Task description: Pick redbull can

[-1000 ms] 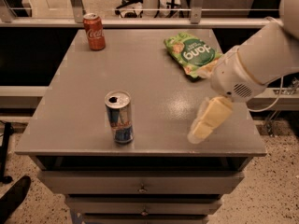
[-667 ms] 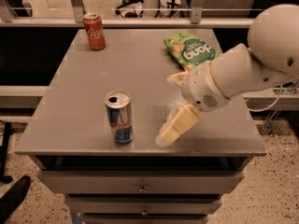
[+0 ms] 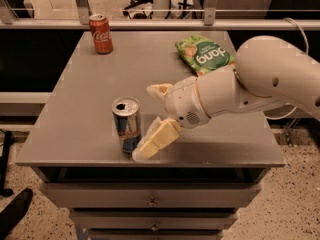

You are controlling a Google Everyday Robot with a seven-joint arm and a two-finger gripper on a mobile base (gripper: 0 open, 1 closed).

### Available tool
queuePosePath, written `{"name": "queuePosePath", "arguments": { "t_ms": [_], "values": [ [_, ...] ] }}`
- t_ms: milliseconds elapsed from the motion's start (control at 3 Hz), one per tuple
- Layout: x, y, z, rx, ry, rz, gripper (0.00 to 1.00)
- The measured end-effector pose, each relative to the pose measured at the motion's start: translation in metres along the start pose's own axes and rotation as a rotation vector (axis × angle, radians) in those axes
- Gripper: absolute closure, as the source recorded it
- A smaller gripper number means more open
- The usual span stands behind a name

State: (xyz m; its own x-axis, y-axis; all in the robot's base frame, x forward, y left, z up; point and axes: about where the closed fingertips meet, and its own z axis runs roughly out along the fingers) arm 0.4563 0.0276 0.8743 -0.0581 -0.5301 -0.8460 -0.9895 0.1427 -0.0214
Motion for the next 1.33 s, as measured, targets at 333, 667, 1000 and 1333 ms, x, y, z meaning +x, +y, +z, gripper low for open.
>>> {"name": "queuePosePath", "arguments": {
  "t_ms": [333,667,1000,1333],
  "values": [
    [-0.012,0.009,0.015,-0.013,-0.080,0.002,0.23],
    [-0.014,0.011,0.017,-0.009,-0.109,0.010,0.46],
    [-0.017,0.000,0.006,0.013,-0.122,0.023,0.77],
    [-0.029,-0.019,-0.017,0.039,-0.151,0.035,1.00]
  ]
}}
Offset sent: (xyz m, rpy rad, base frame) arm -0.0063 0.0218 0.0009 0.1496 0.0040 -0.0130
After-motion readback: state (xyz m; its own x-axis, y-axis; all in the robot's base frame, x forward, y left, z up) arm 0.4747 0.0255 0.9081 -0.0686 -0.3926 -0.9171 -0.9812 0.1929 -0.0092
